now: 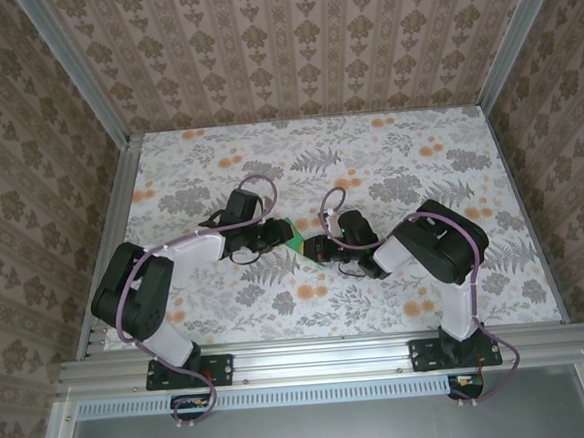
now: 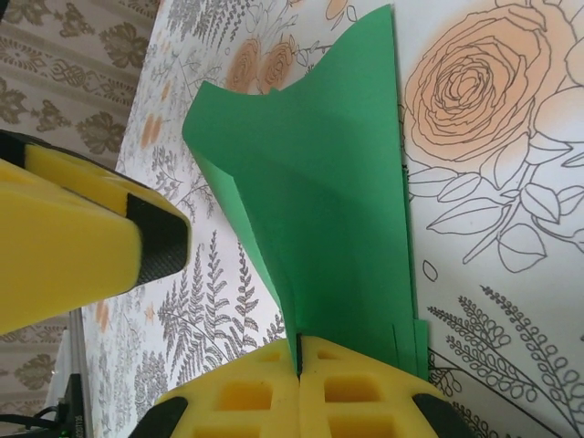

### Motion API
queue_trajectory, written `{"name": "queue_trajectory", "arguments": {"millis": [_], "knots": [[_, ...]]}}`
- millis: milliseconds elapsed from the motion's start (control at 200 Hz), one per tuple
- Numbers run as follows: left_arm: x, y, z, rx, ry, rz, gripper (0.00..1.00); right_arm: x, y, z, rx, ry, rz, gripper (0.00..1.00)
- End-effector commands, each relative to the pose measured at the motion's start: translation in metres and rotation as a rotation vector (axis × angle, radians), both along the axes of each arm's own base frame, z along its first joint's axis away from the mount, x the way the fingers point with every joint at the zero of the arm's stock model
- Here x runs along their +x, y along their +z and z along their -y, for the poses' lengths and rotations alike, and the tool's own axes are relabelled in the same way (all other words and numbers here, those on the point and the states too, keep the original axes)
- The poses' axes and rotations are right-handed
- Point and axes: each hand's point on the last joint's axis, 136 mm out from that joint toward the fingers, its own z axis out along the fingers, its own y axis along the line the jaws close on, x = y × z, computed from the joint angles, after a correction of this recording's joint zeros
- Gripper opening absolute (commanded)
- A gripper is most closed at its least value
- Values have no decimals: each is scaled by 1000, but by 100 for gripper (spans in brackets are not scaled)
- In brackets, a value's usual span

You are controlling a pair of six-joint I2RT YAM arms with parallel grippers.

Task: Fold a paper plane with a square sheet of paper (pick it up from the middle)
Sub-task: Fold the wing for the fifth time at the center of the table.

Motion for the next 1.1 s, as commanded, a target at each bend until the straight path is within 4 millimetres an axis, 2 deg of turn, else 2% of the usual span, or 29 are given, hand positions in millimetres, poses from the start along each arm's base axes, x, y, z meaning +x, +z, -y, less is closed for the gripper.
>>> {"name": "queue_trajectory", "arguments": {"millis": [0,440,770,1095], "knots": [[6,10,15,-36,-56,48,33,-3,-5,2,28,-4,-52,7],[7,2,24,-46,-103,48,31,2,-14,12,84,-64,-174,6],[12,-7,27,-38,-107,47,28,3,-36,23,96,-131,-301,6],[18,-11,30,-38,-106,53,25,1,-46,27,81,-143,-347,5]]}}
